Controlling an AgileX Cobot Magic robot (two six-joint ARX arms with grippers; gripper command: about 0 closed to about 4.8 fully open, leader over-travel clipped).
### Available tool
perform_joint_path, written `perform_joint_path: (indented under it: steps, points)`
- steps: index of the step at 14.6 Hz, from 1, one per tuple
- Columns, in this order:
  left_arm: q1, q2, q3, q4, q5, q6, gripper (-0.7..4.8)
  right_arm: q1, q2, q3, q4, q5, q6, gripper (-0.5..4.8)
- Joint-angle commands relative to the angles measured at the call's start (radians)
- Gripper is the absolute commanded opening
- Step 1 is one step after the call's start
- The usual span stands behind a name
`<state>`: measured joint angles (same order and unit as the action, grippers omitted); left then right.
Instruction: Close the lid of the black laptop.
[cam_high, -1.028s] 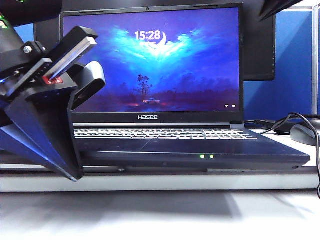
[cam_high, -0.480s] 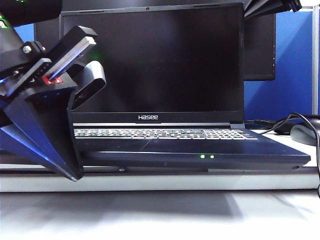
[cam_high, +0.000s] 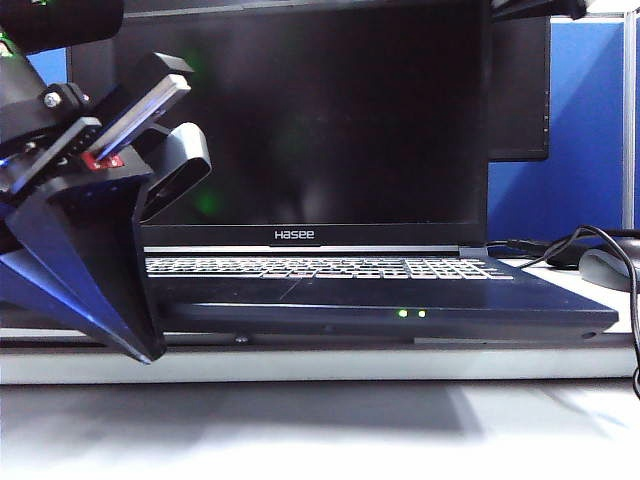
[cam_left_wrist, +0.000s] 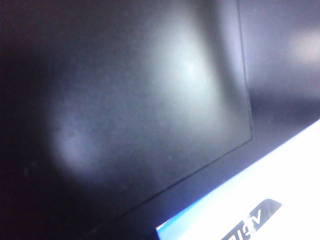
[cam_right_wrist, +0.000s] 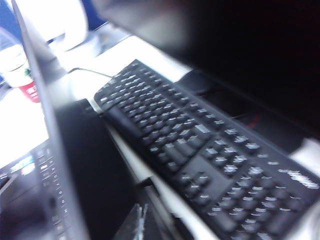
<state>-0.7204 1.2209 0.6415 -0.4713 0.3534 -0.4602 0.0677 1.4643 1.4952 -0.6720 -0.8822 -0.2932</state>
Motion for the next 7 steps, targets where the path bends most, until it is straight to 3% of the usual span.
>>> perform_joint_path:
  steps: [1,7]
  points:
    - [0.005,0.003,0.003,0.07,-0.043,0.018,0.04,0.093,-0.005,0.003,-0.098,-0.051,-0.043,-0.01]
    - [0.005,0.003,0.003,0.069,-0.042,0.035,0.04,0.176,-0.005,0.003,-0.217,0.006,-0.053,-0.01]
